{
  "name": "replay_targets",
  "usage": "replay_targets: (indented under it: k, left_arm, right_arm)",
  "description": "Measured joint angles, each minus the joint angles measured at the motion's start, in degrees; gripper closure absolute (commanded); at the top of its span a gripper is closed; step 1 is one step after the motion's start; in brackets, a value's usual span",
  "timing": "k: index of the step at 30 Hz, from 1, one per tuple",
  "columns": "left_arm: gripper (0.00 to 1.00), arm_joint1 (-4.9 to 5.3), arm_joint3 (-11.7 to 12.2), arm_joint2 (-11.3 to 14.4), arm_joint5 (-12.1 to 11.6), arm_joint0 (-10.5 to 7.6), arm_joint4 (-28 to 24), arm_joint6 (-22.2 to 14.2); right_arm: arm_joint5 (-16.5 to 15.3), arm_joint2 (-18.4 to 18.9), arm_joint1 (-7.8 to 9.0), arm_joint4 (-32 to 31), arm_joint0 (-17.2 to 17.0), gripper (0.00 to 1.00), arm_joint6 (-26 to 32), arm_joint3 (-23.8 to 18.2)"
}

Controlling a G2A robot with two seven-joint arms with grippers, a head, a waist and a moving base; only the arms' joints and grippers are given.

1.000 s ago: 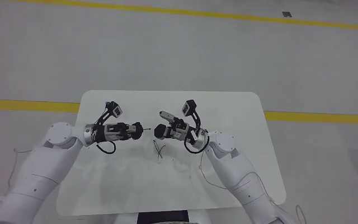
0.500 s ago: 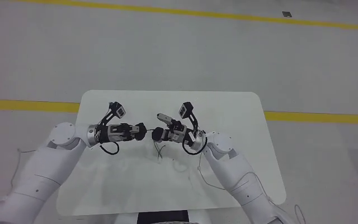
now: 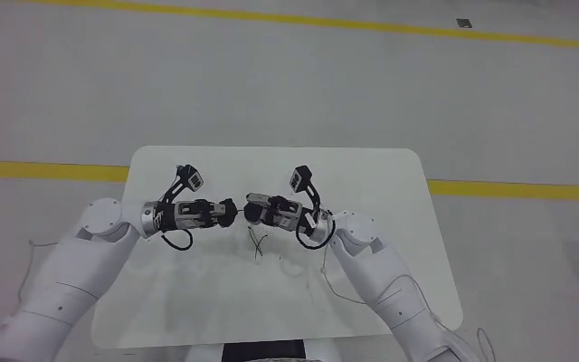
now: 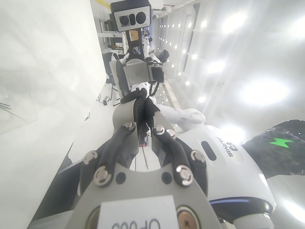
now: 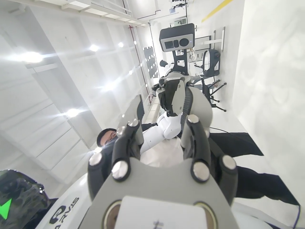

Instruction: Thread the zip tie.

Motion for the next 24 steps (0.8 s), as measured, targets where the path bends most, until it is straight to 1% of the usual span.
replay_targets:
  k: [6, 8, 9, 11, 14, 22, 24]
  left_arm:
    - [1.00, 0.00, 0.0, 0.0, 0.0, 0.00, 0.0, 0.0]
    - [1.00, 0.00, 0.0, 0.0, 0.0, 0.00, 0.0, 0.0]
    - [1.00, 0.00, 0.0, 0.0, 0.0, 0.00, 0.0, 0.0]
    - [1.00, 0.00, 0.0, 0.0, 0.0, 0.00, 0.0, 0.0]
    - [1.00, 0.00, 0.0, 0.0, 0.0, 0.00, 0.0, 0.0]
    - [1.00, 0.00, 0.0, 0.0, 0.0, 0.00, 0.0, 0.0]
    - [1.00, 0.00, 0.0, 0.0, 0.0, 0.00, 0.0, 0.0]
  right_arm:
    - [0.3, 0.5, 0.32, -0.6, 0.3, 0.80, 1.7, 0.3]
    - [0.4, 0.6, 0.40, -0.8, 0.4, 0.78, 2.1, 0.4]
    - [0.5, 0.6, 0.43, -0.9, 0.4, 0.79, 2.2, 0.4]
    - [0.6, 0.6, 0.50, -1.0, 0.5, 0.78, 2.7, 0.5]
    - [0.7, 0.5, 0.57, -1.2, 0.6, 0.82, 3.4, 0.6]
    - [0.4, 0.2, 0.70, -1.5, 0.8, 0.82, 4.3, 0.7]
    - [0.3, 0.1, 0.73, -1.5, 0.8, 0.84, 4.4, 0.7]
